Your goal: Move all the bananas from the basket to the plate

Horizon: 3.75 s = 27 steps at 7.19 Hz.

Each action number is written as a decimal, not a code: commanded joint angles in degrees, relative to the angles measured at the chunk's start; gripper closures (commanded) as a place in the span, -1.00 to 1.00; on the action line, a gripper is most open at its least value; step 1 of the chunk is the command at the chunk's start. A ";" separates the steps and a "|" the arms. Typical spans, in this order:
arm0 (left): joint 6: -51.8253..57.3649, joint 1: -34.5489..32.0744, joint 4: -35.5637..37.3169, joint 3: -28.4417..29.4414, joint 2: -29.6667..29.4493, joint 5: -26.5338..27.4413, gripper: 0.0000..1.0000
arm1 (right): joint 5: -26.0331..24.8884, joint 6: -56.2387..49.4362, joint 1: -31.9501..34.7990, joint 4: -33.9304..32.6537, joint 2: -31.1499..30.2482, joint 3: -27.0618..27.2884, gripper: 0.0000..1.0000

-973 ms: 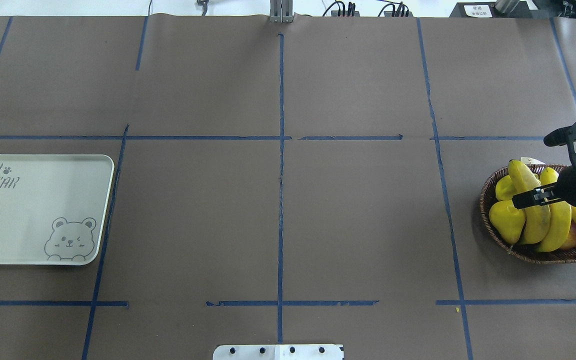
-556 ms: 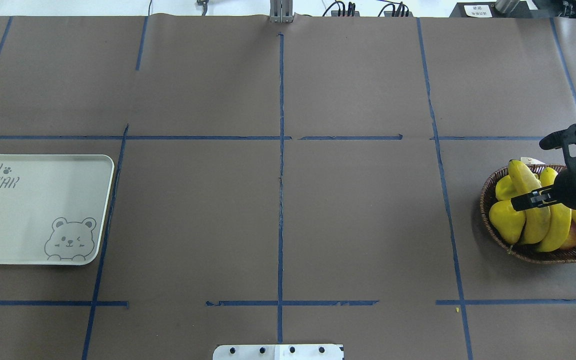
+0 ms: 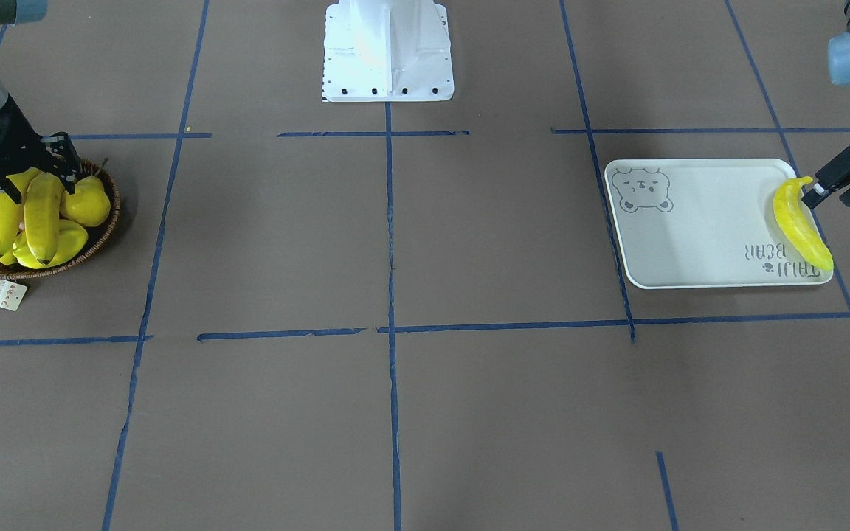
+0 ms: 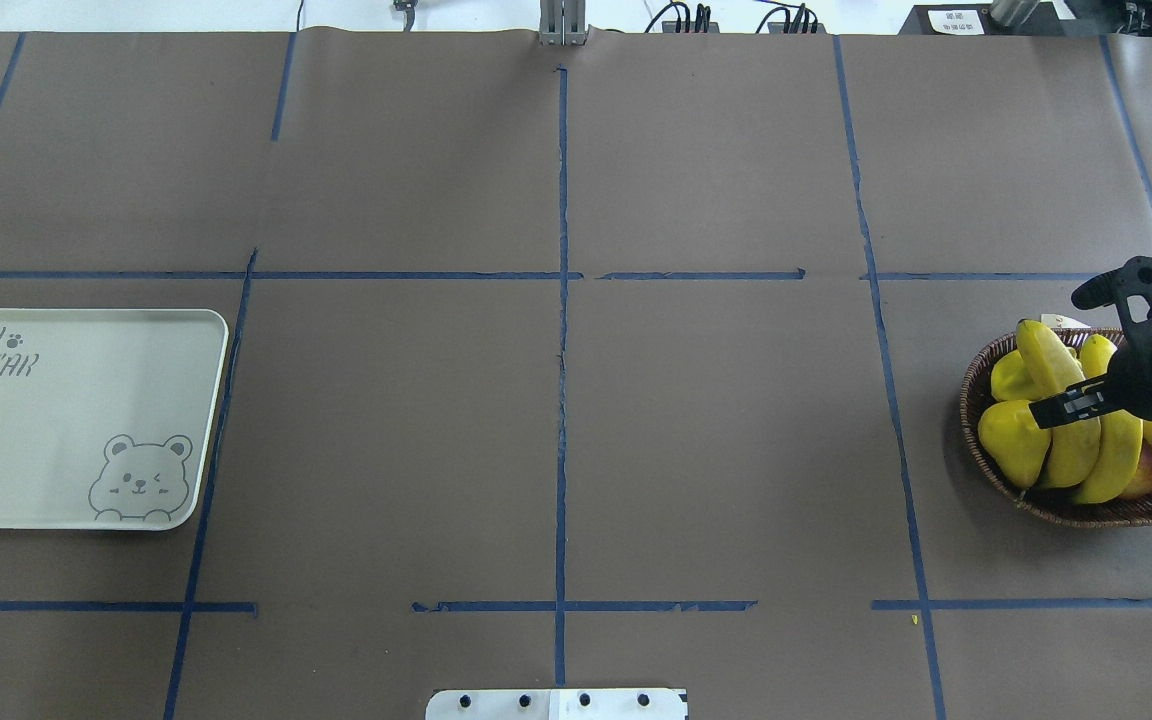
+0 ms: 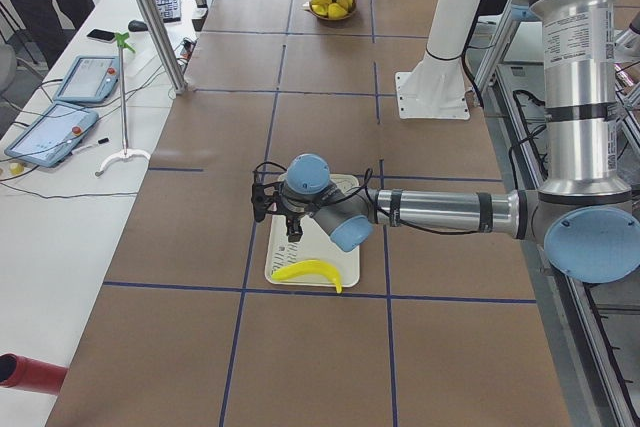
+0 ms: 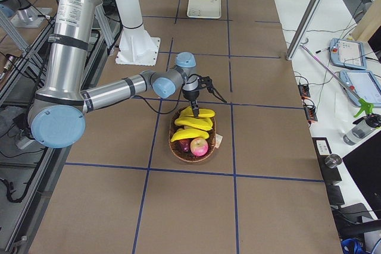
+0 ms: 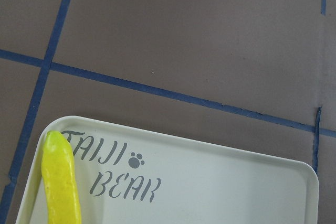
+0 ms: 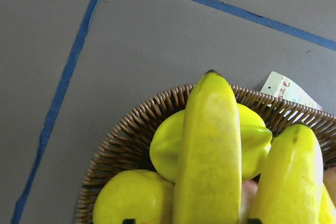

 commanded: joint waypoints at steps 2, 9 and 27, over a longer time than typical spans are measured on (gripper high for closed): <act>0.03 0.02 0.07 0.01 -0.02 0.00 -1.00 | -0.01 -0.78 -0.24 -0.09 0.34 -0.69 -0.25; 0.03 0.28 0.07 0.10 -0.02 0.09 -1.00 | 0.08 -0.87 -0.50 0.17 0.43 -1.57 0.44; -44.16 25.37 -13.11 -2.70 -30.07 10.75 -0.99 | -3.06 41.30 -16.92 6.59 36.89 -3.94 0.90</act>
